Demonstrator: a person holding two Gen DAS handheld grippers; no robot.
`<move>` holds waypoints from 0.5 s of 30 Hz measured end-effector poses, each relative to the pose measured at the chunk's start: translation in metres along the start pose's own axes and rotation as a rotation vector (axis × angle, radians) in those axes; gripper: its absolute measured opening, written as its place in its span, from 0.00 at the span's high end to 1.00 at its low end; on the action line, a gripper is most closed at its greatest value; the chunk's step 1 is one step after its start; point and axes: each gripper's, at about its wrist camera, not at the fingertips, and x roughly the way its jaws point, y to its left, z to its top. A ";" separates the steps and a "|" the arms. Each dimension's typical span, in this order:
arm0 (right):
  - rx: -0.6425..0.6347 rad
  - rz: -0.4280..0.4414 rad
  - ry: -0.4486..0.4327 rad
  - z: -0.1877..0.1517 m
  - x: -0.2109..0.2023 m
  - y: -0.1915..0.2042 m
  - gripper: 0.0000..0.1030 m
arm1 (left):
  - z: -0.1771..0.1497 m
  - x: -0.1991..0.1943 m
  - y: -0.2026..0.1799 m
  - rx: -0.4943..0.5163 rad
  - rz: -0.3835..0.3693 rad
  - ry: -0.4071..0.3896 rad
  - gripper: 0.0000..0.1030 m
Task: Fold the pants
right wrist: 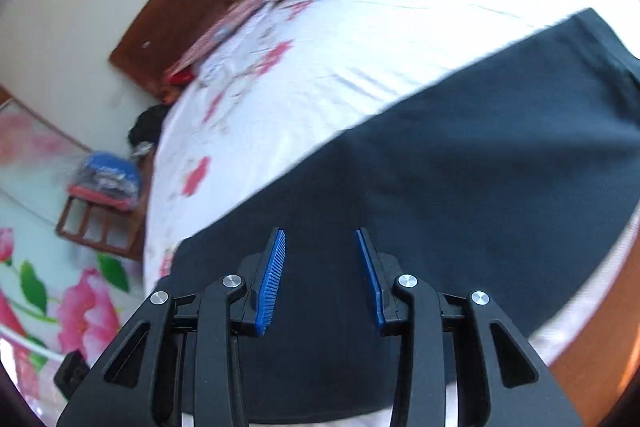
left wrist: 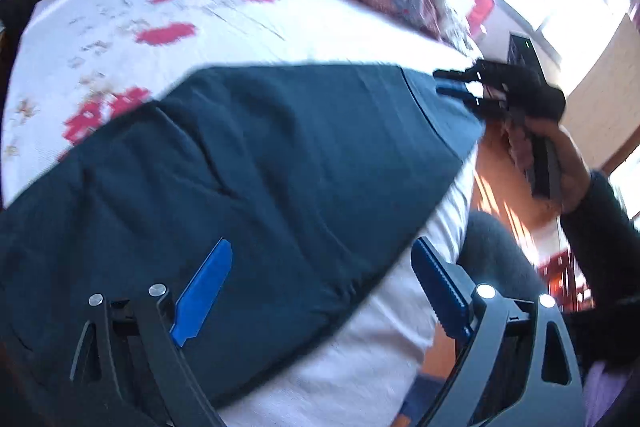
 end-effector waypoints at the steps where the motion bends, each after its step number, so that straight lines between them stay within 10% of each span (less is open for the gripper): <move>1: -0.019 0.067 0.035 -0.002 0.022 0.022 0.65 | 0.012 -0.006 0.019 -0.061 0.032 -0.051 0.11; 8: -0.146 0.230 0.344 -0.031 0.189 0.142 0.65 | 0.015 -0.003 0.136 -0.390 0.287 -0.116 0.12; 10: -0.210 0.119 0.409 -0.046 0.222 0.145 0.66 | -0.007 -0.002 0.161 -0.416 0.328 -0.107 0.34; 12: -0.117 0.099 0.387 -0.046 0.229 0.117 1.00 | -0.020 0.001 0.161 -0.340 0.388 -0.117 0.56; 15: -0.012 0.142 0.393 -0.034 0.225 0.099 1.00 | -0.026 -0.007 0.165 -0.347 0.381 -0.146 0.62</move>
